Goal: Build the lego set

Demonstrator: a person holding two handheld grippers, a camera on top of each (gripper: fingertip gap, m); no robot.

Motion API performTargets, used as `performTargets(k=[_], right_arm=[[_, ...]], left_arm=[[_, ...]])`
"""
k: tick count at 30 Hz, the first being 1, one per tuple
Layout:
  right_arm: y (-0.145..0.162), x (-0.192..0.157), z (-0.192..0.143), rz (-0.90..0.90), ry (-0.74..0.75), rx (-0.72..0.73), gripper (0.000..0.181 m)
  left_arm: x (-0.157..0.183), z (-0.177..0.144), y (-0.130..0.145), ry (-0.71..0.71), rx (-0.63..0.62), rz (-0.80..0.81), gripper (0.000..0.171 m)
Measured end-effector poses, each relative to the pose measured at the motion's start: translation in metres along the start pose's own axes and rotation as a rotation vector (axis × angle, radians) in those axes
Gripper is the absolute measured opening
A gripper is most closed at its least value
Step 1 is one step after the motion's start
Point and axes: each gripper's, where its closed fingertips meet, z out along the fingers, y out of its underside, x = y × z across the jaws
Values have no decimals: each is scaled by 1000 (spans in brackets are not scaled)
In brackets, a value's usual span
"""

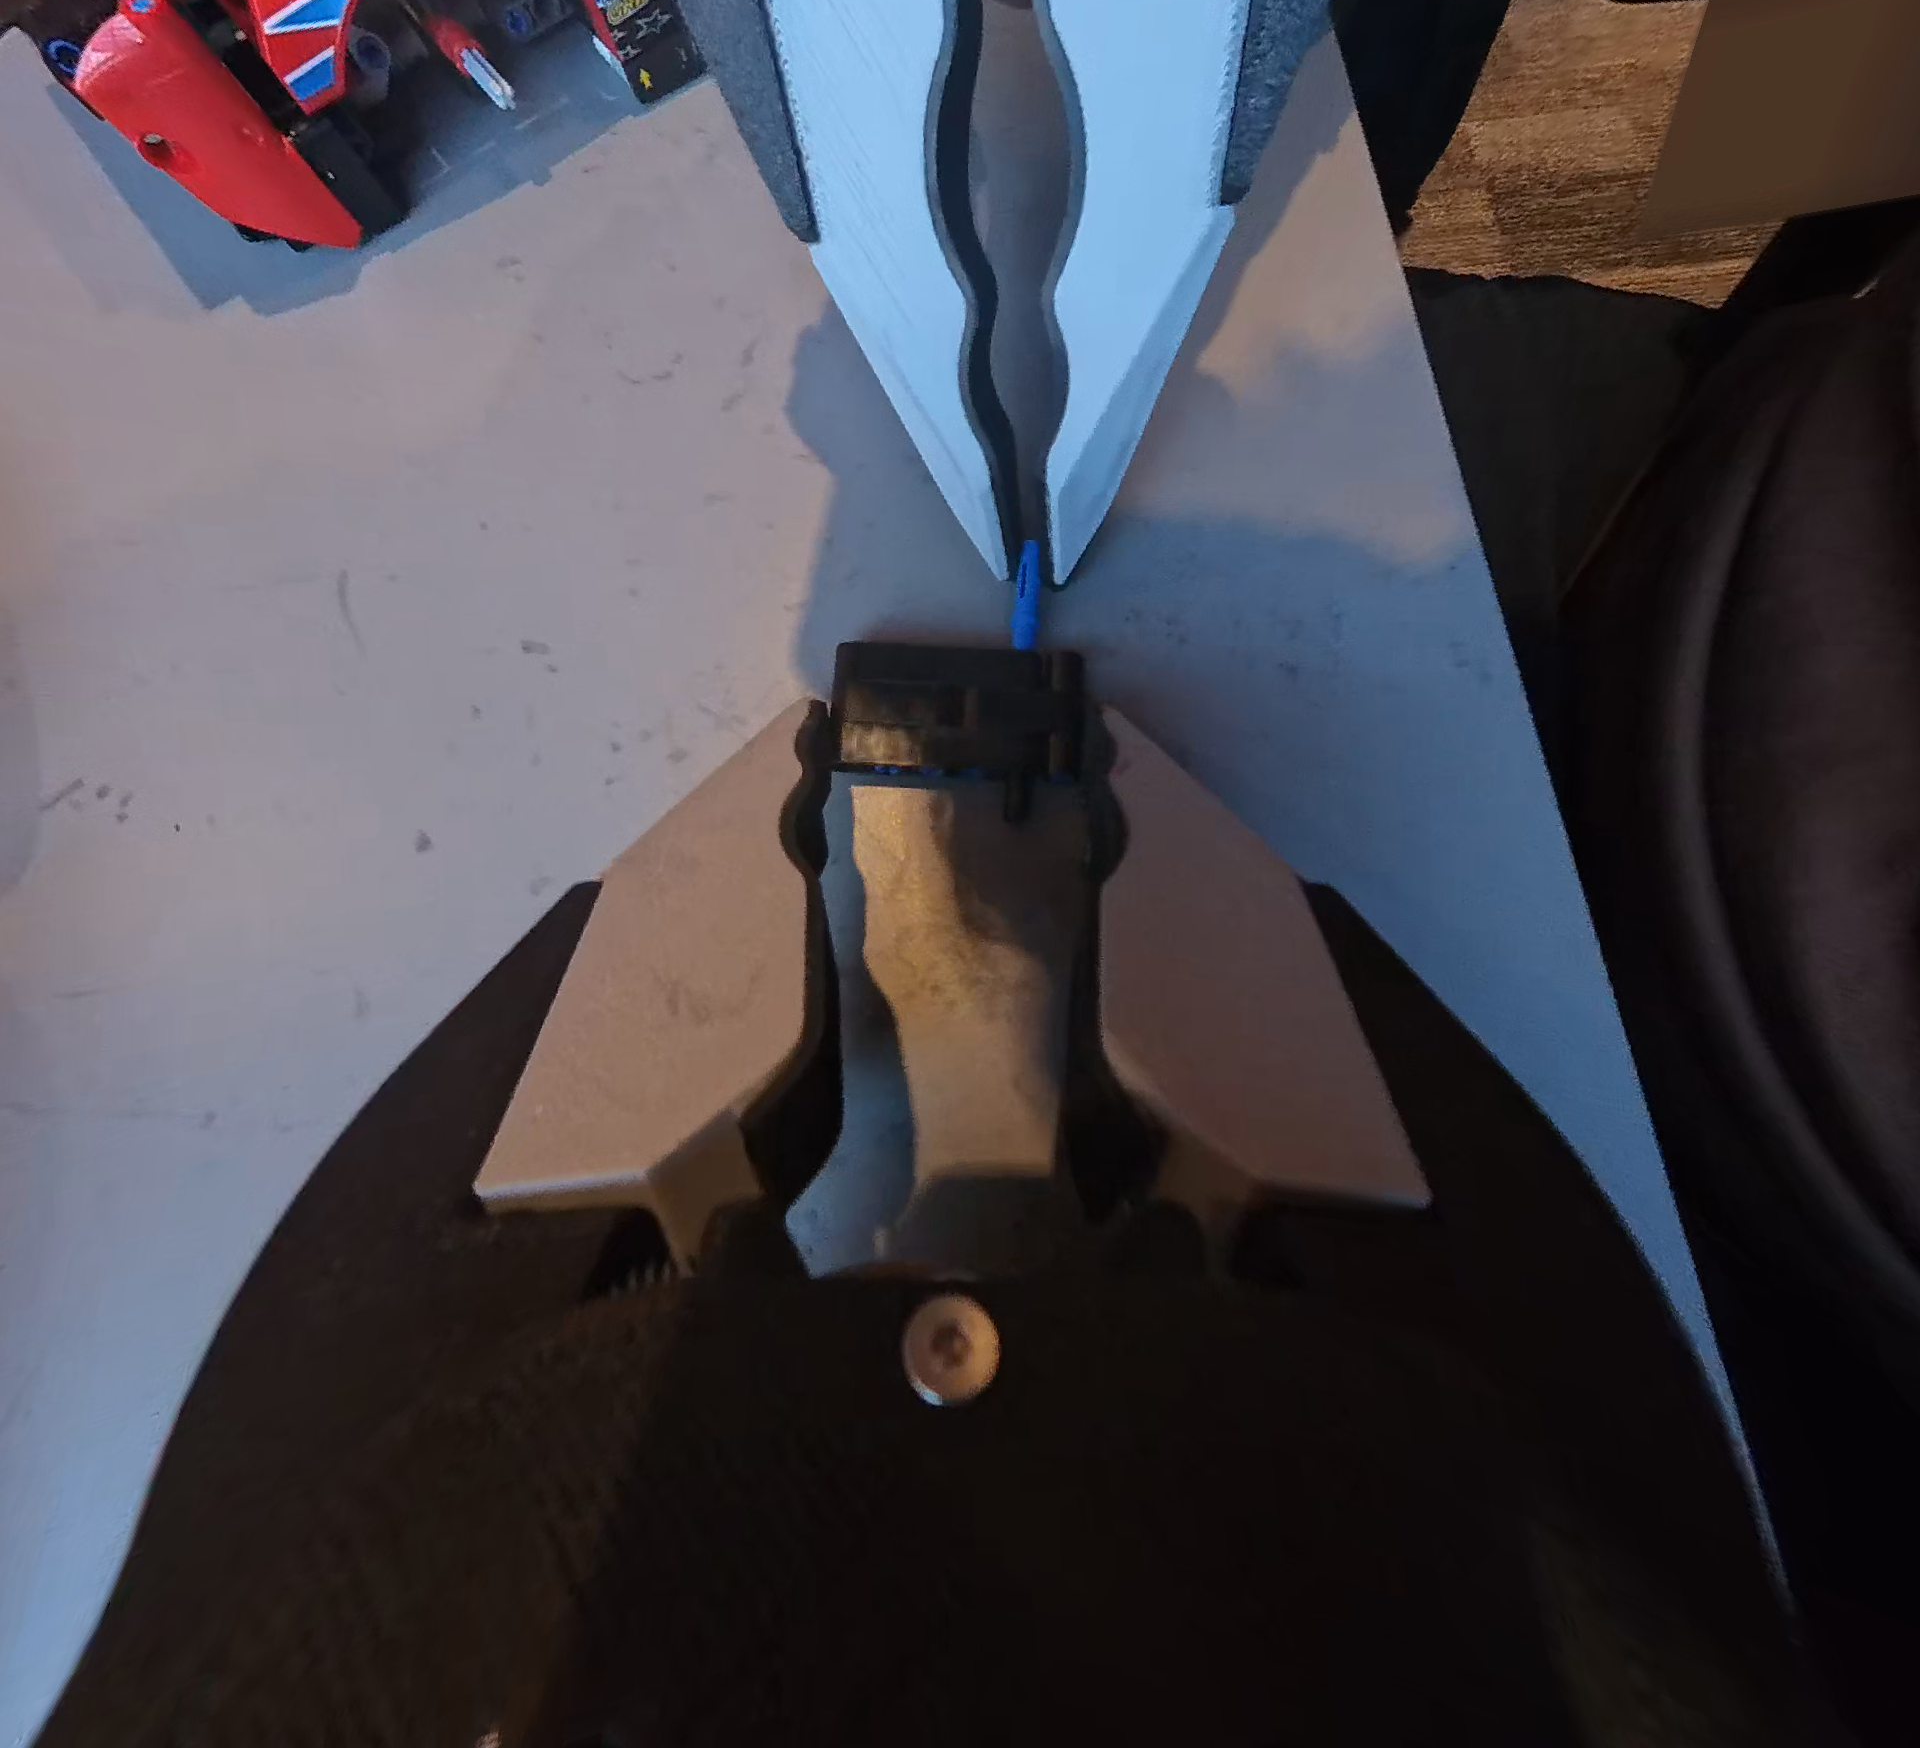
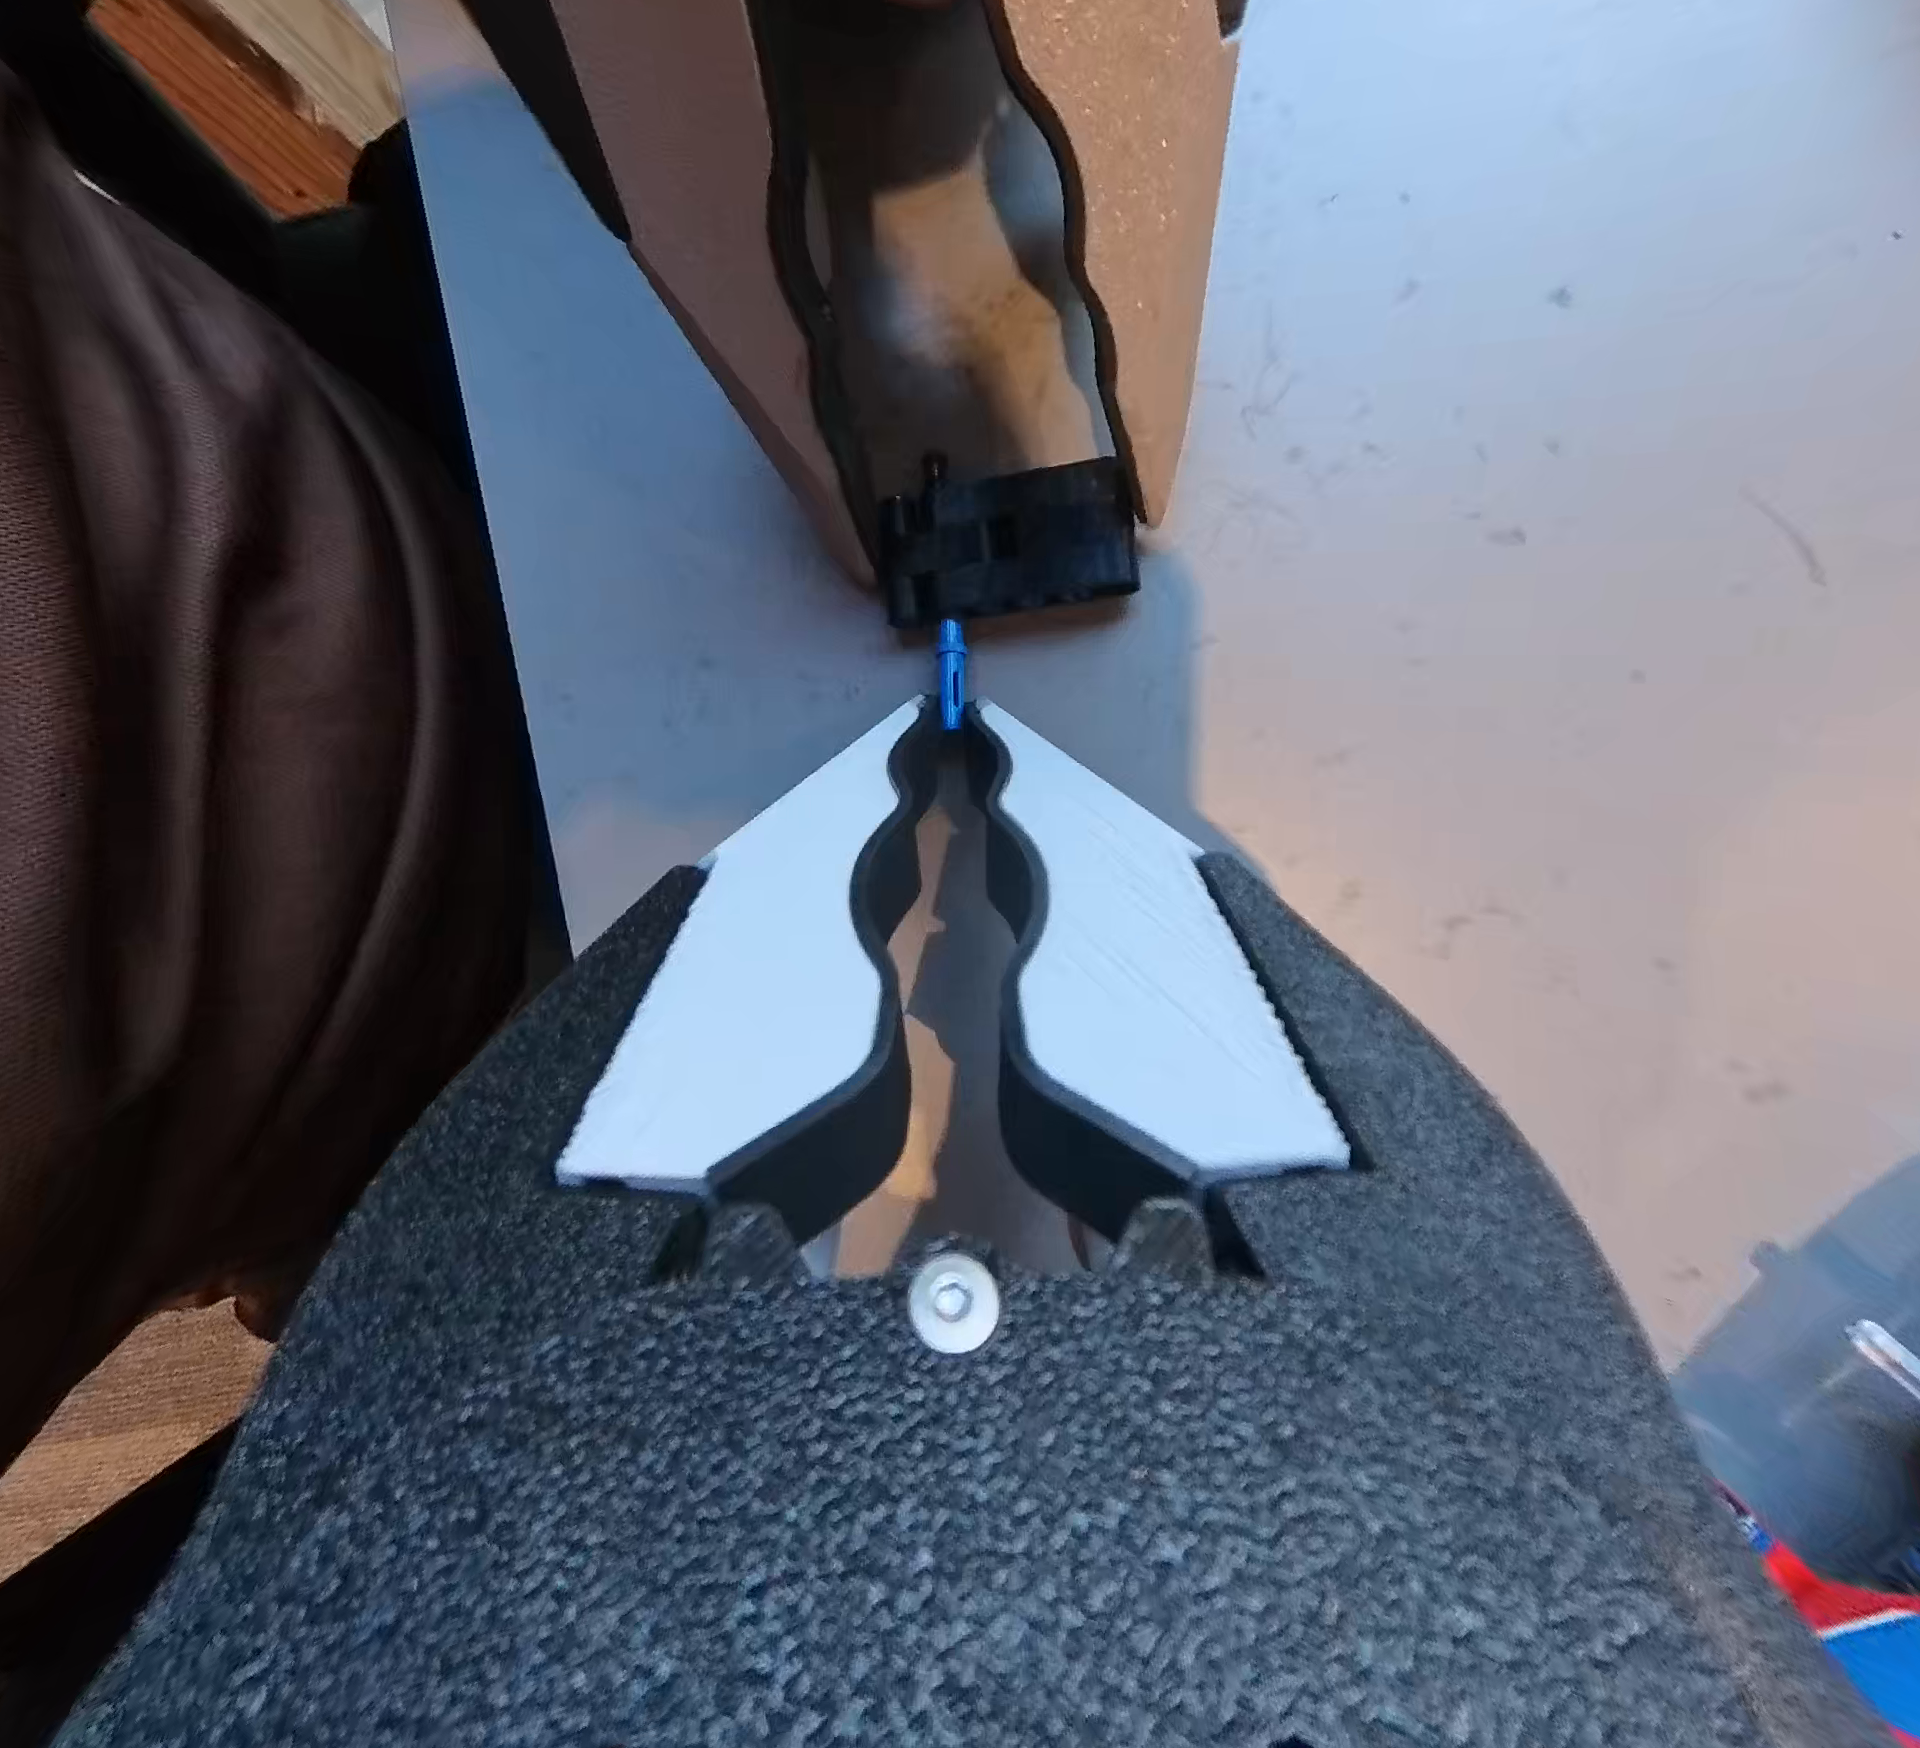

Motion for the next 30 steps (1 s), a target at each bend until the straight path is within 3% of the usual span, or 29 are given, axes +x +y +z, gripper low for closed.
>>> performTargets(k=[4,8,11,13,16,21,26,30], right_arm=[[0,0,1,-23,27,-18,4],[-1,-1,1,67,13,-4,4],[-15,-24,14,191,-167,110,0],[-24,-47,27,191,-289,97,0],[-20,-32,21,86,-147,30,0],[-5,-24,8,201,-184,64,0],[-2,13,-20,216,34,119,1],[-15,50,-43,301,210,232,22]], left_arm=[[0,1,0,20,-5,-27,45],[-1,1,1,6,-6,-59,45],[-5,2,0,-28,-2,-68,46],[2,8,-6,-18,0,-28,46],[-4,7,-5,-12,-1,-90,46],[-2,5,-3,-20,-1,-70,46],[-8,-3,5,-51,-1,-102,46],[-22,-7,9,-97,-2,-139,46]])
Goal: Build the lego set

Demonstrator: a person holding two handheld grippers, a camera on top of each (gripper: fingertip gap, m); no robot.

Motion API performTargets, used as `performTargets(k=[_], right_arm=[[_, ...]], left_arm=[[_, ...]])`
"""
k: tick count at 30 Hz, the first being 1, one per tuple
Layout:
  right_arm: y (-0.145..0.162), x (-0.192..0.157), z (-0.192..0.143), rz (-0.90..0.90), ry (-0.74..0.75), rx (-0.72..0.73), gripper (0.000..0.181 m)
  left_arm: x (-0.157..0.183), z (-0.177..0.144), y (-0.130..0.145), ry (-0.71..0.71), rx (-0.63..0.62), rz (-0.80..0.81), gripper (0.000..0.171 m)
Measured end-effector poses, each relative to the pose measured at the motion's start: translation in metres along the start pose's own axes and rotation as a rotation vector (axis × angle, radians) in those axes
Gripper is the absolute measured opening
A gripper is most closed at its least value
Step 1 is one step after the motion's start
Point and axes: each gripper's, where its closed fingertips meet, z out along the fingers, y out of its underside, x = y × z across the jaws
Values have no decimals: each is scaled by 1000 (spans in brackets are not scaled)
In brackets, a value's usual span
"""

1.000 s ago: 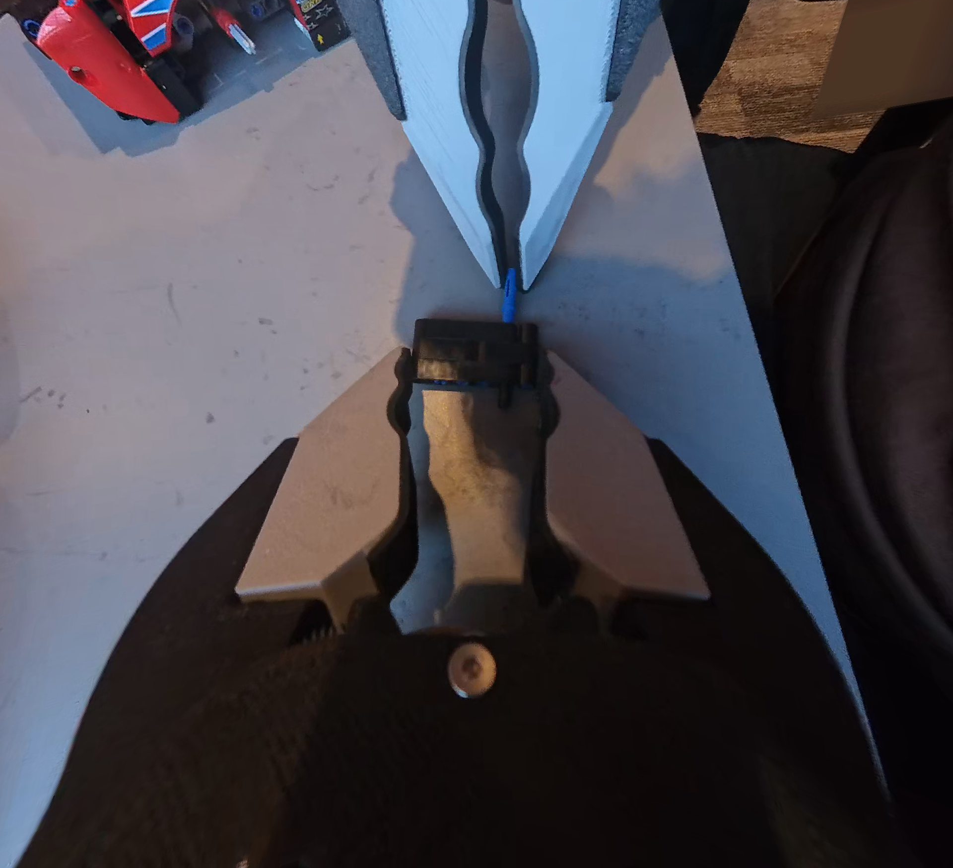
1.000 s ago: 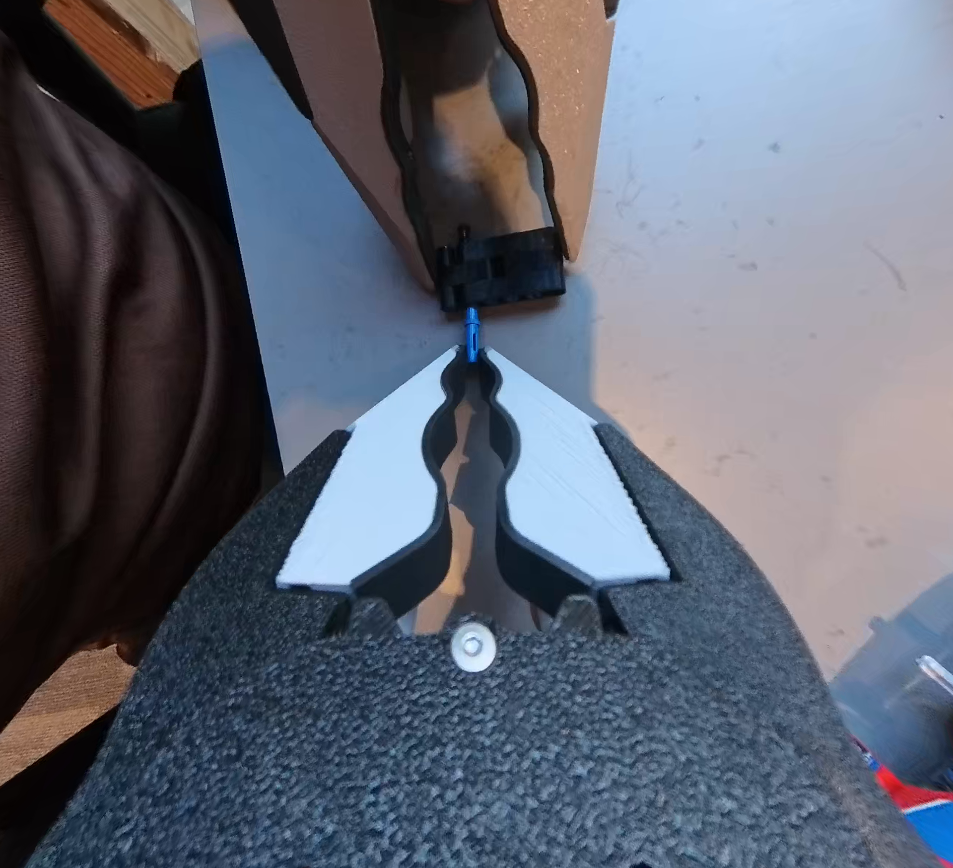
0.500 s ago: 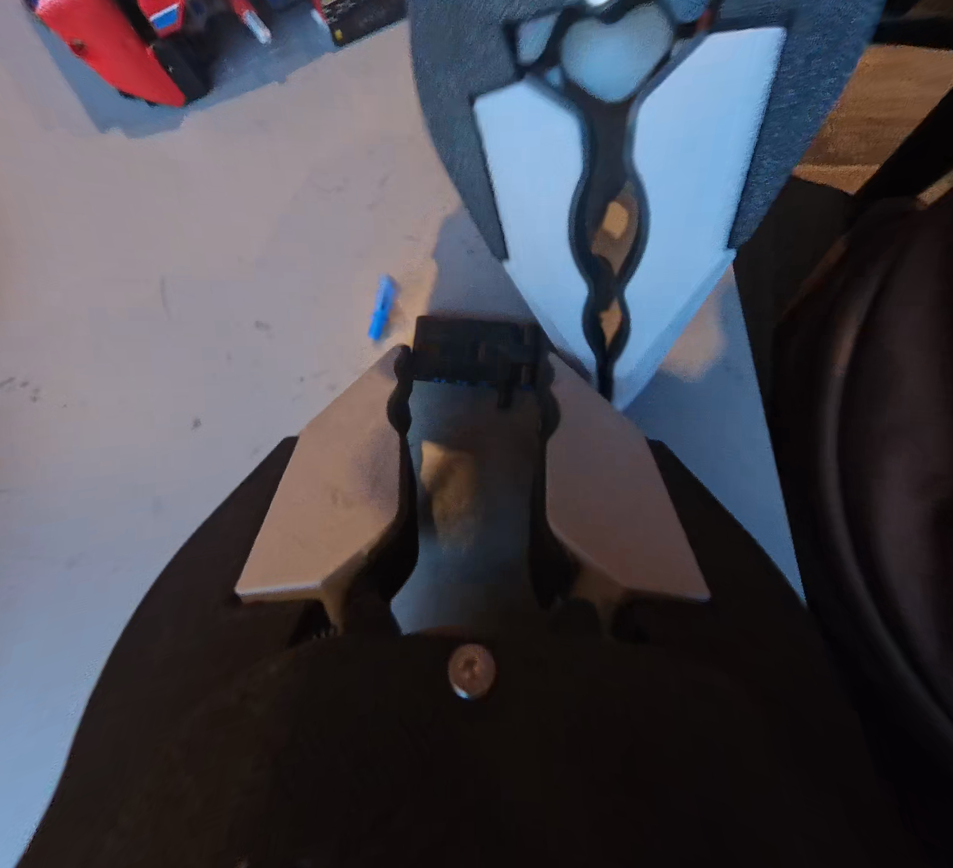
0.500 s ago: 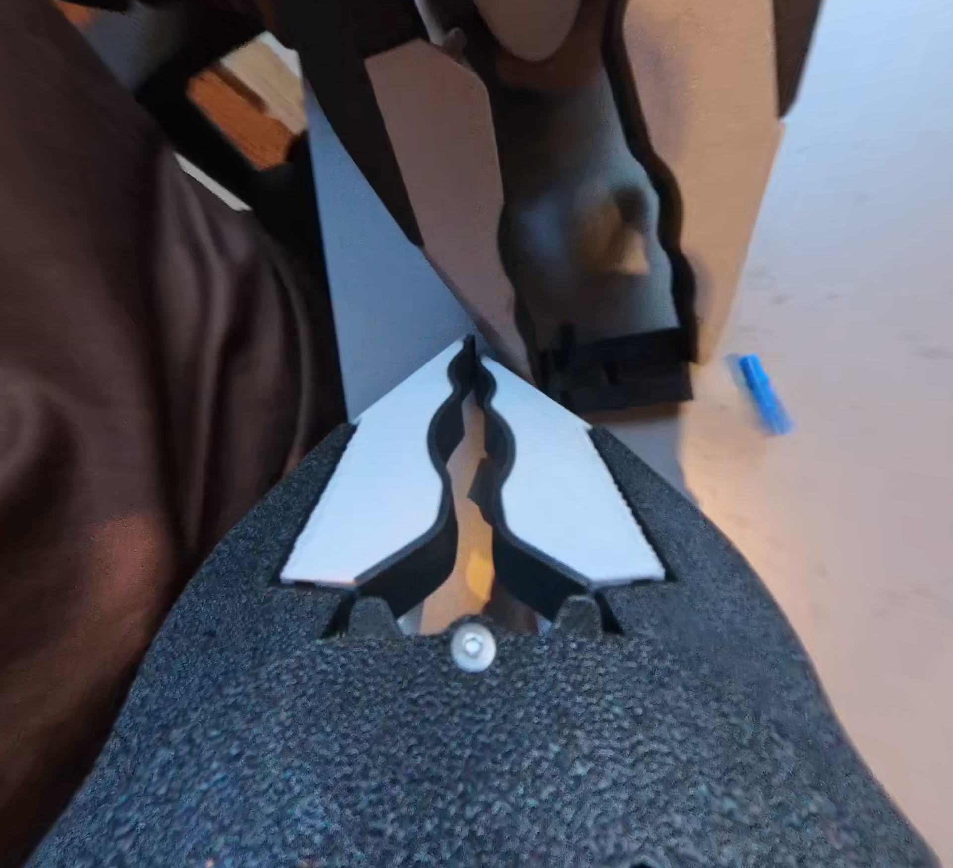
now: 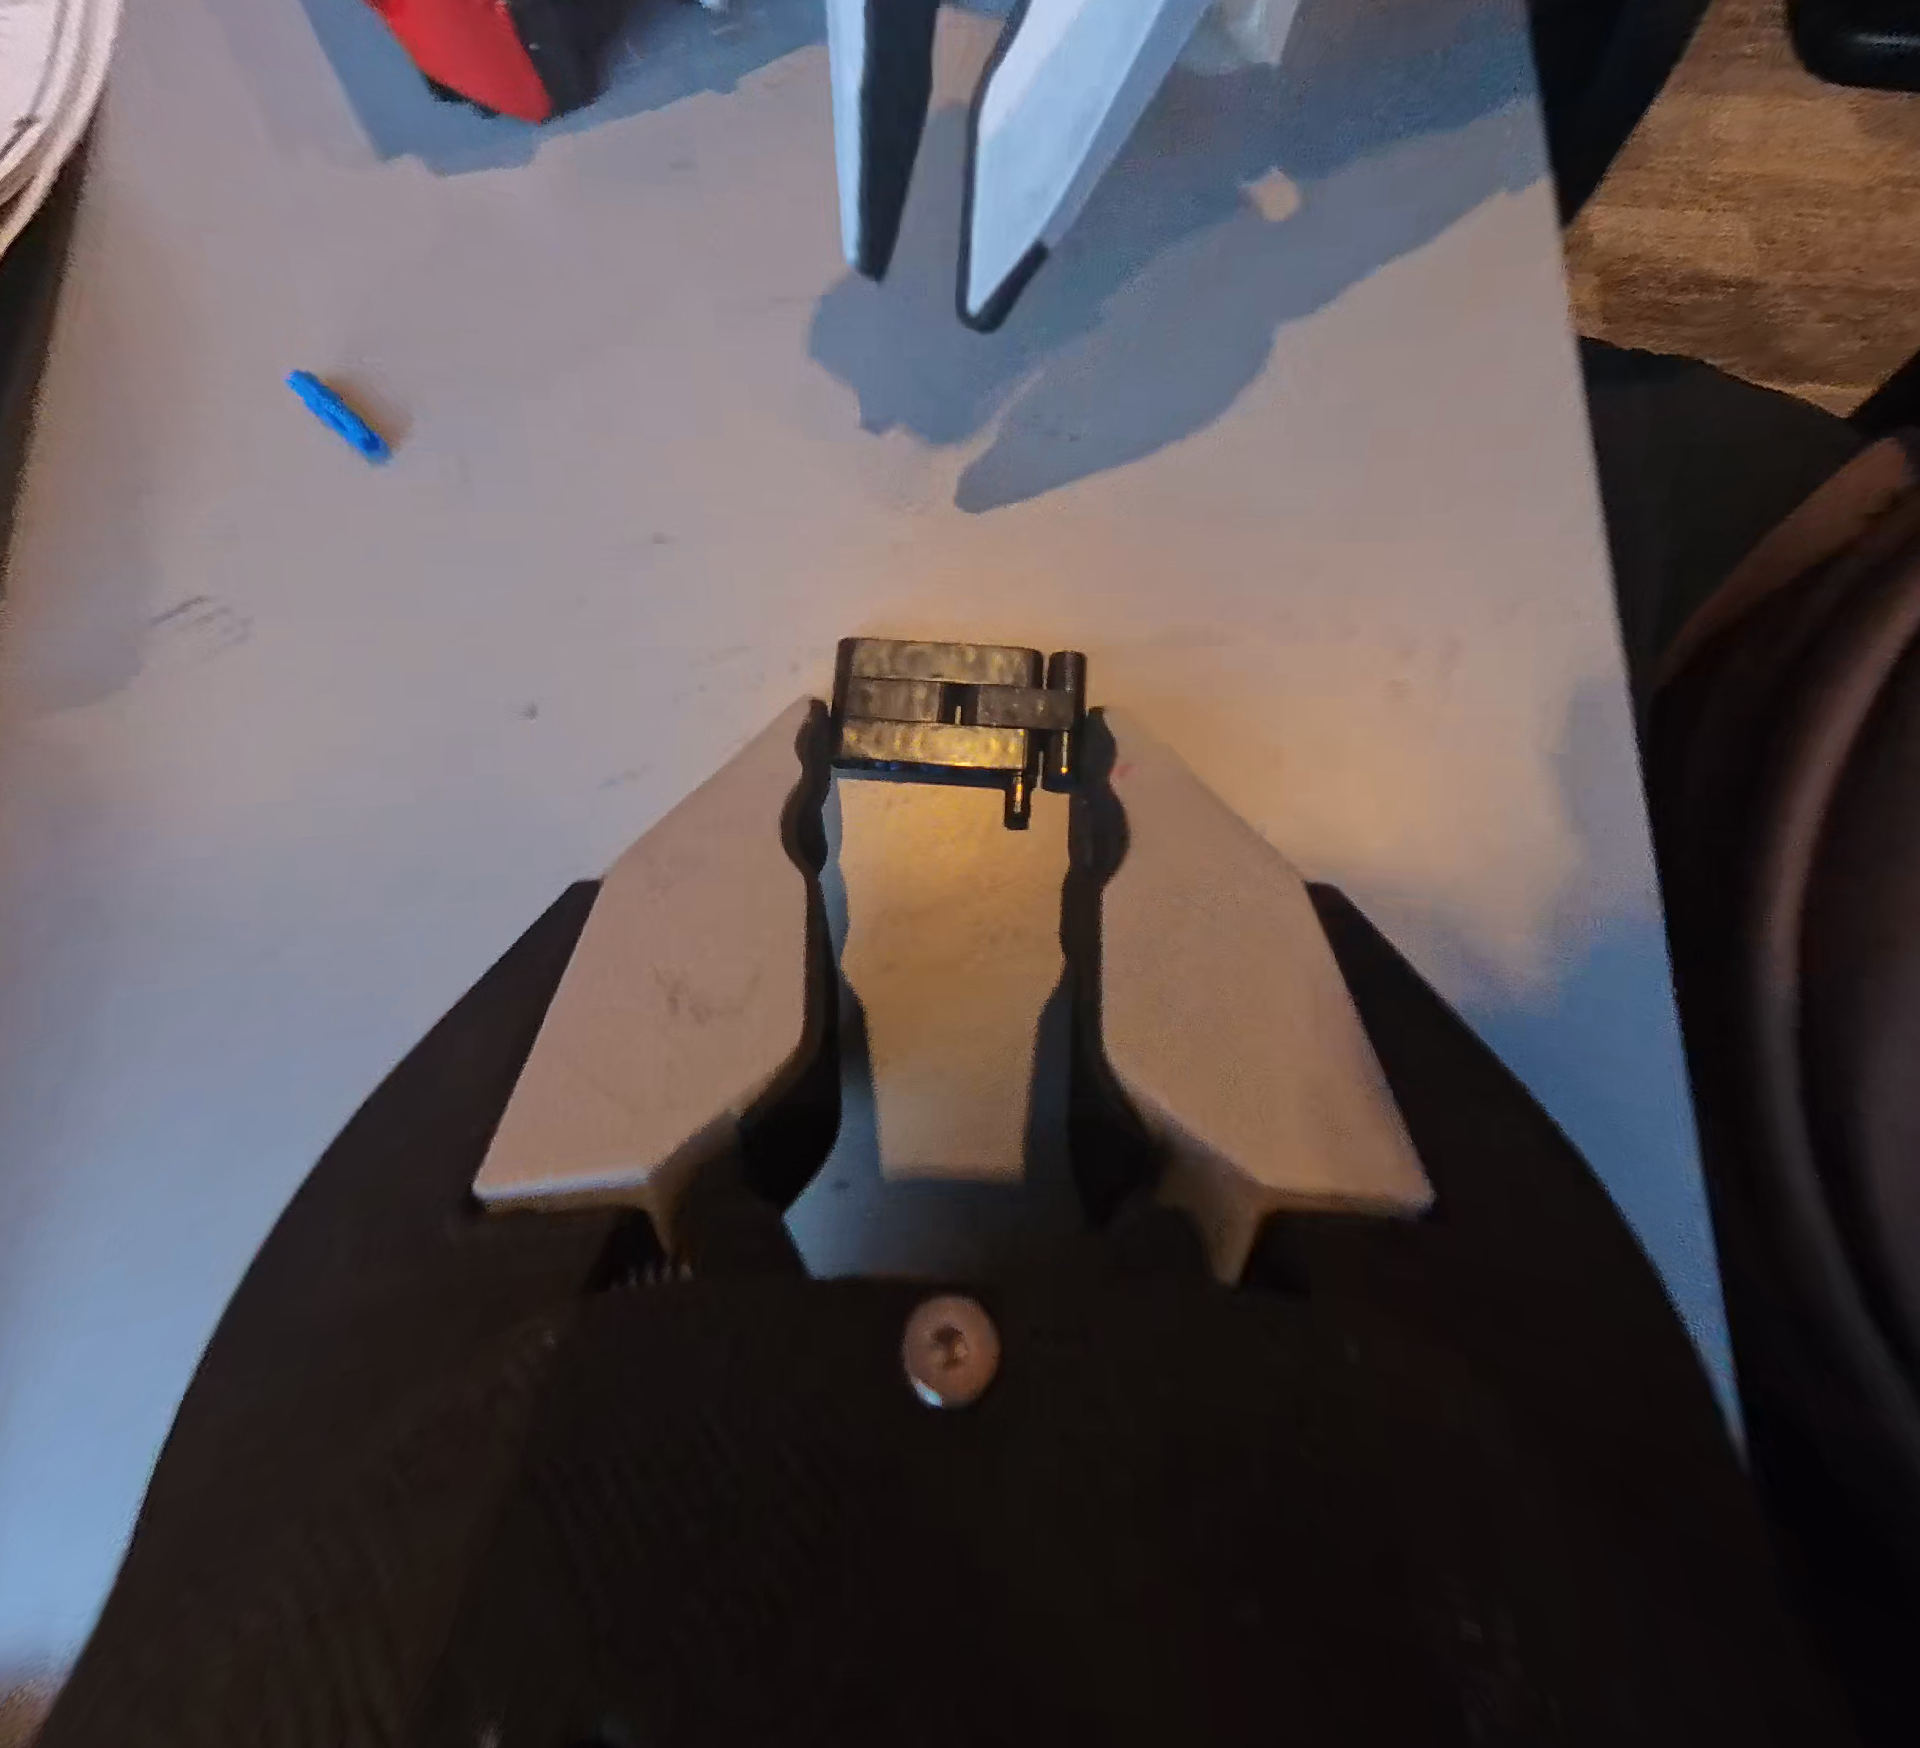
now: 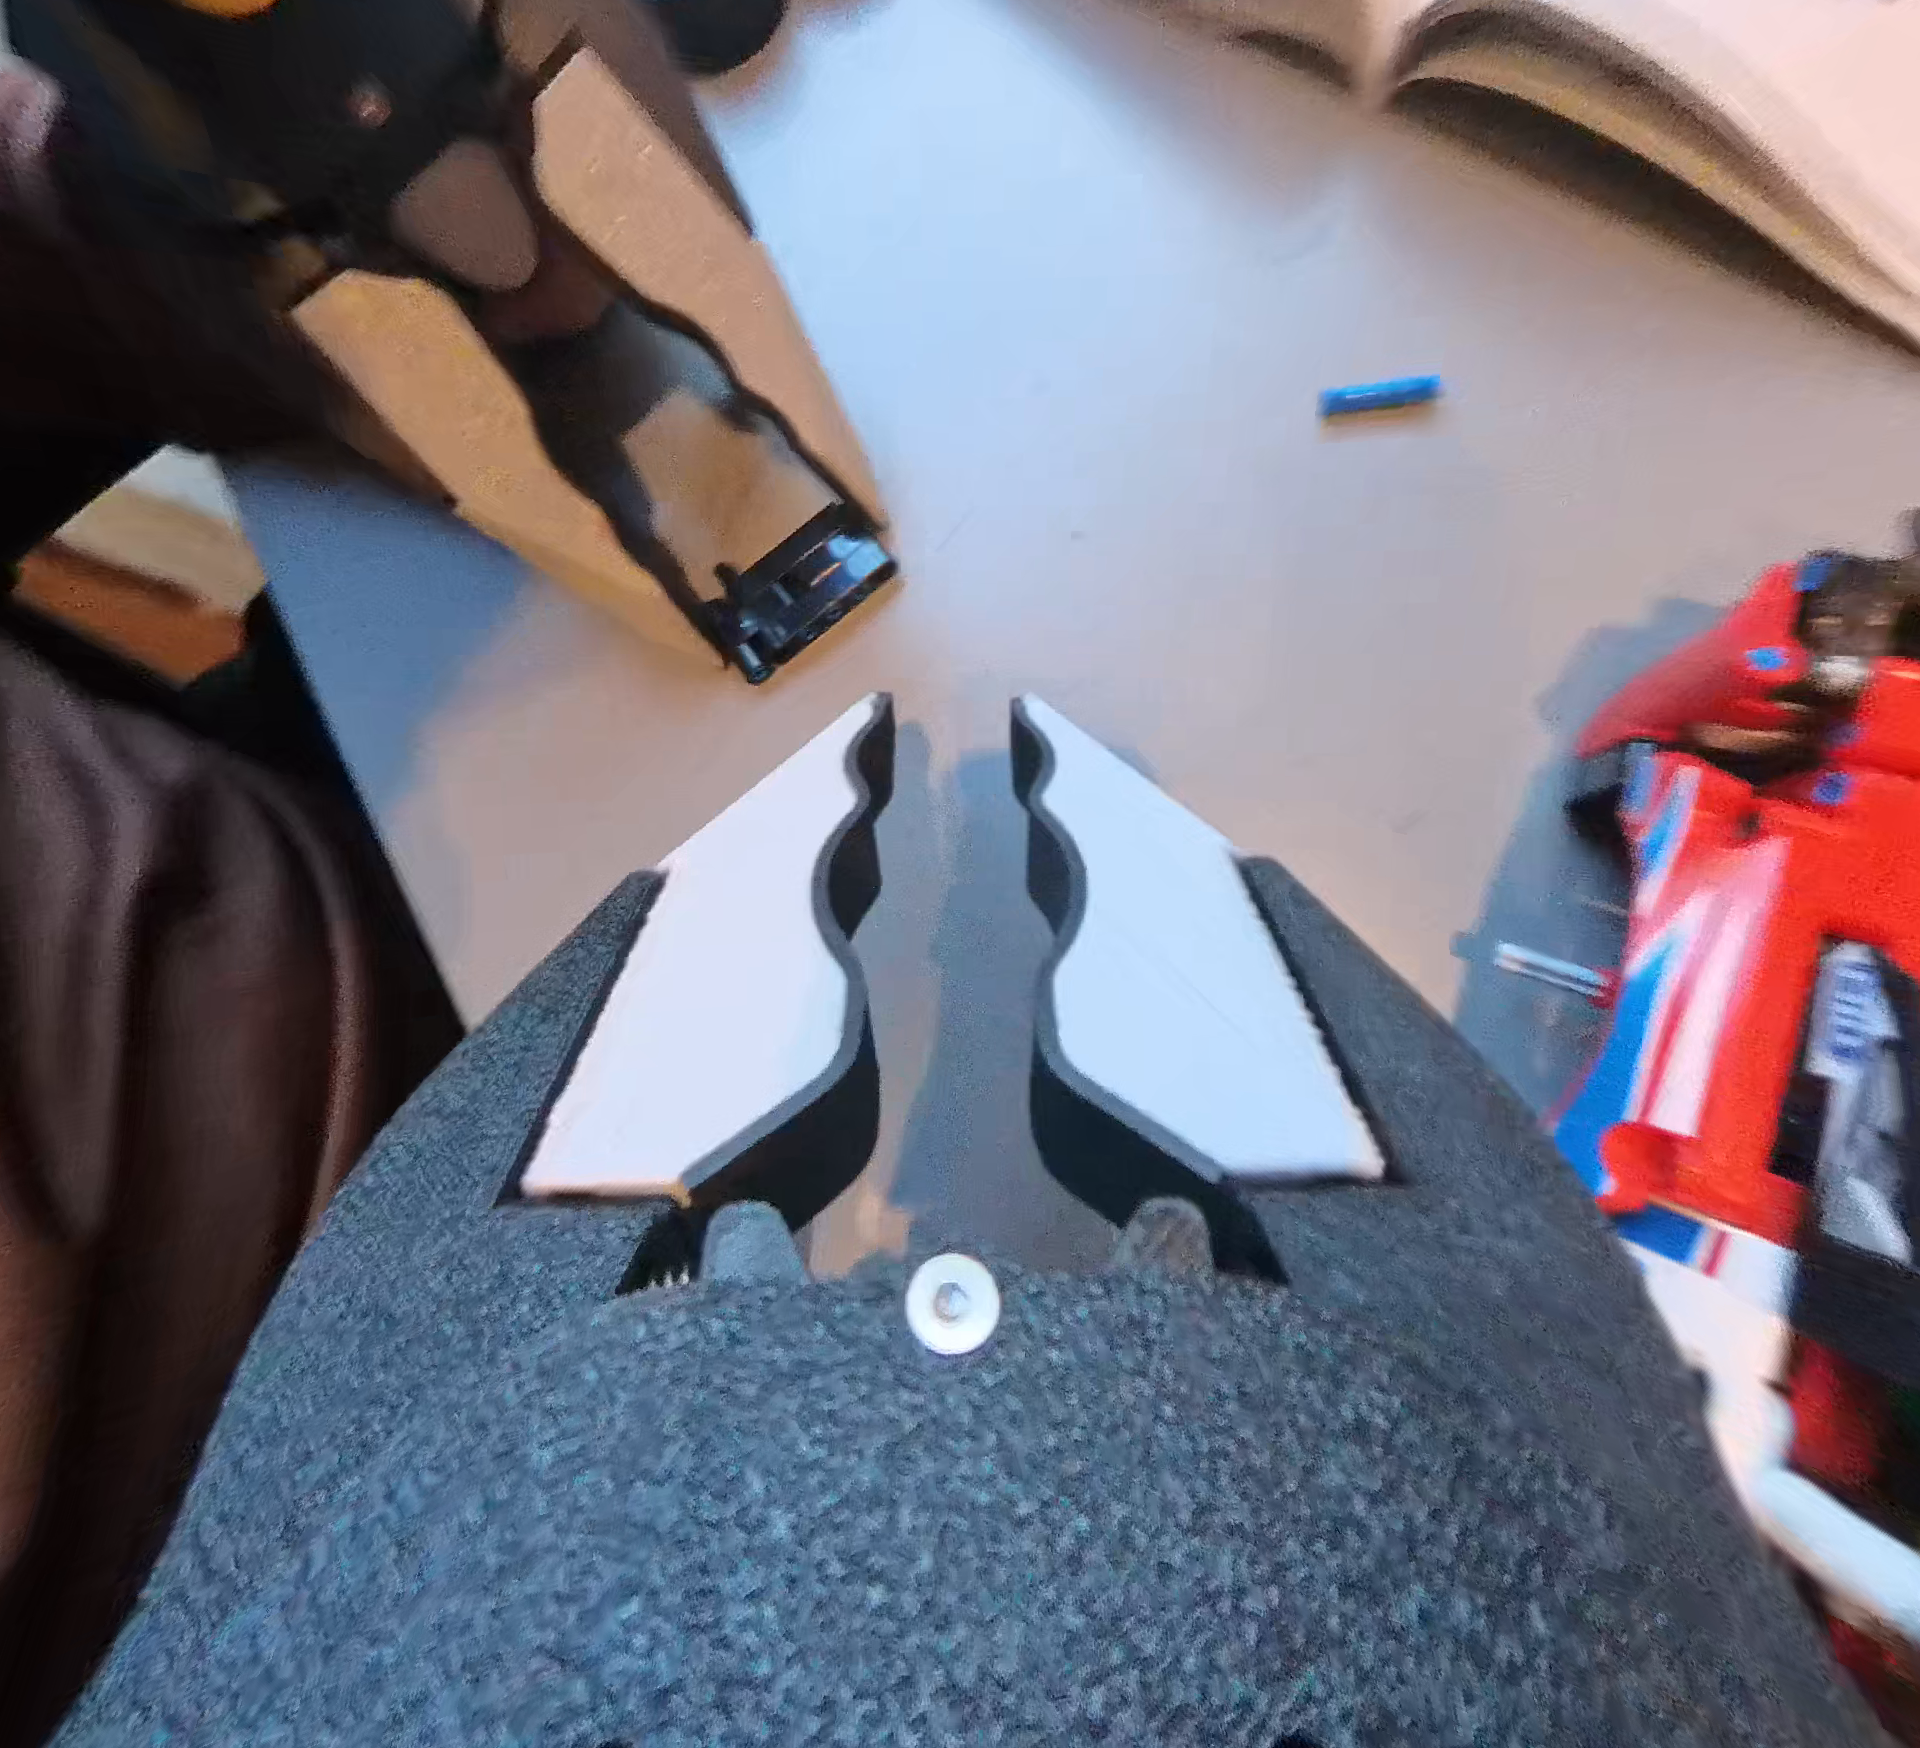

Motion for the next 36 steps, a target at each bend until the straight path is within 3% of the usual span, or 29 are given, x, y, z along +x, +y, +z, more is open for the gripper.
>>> performTargets(k=[7,14,16,17,18,21,25,30,36], right_arm=[[-39,46,18,17,293,44,28],[-91,83,92,37,380,35,35],[-89,87,109,29,380,-15,24],[-91,85,113,17,365,-9,4],[-91,84,114,8,362,-18,5],[-85,73,113,-41,351,-55,4],[-61,30,102,-92,216,-64,5],[-27,-6,77,-3,128,-48,4],[-23,-9,46,78,104,75,9]], left_arm=[[-39,-15,13,-113,0,-105,46],[-60,-35,32,-169,-1,-155,46],[-64,-41,37,-179,-2,-166,46],[-65,-43,39,-181,-2,-169,47],[-66,-45,41,-182,-2,-171,47],[-66,-48,44,-175,-2,-168,46],[-52,-48,44,-111,-4,-103,46],[-35,-42,39,-46,-5,-38,46],[-32,-41,38,-29,-3,-28,46]])
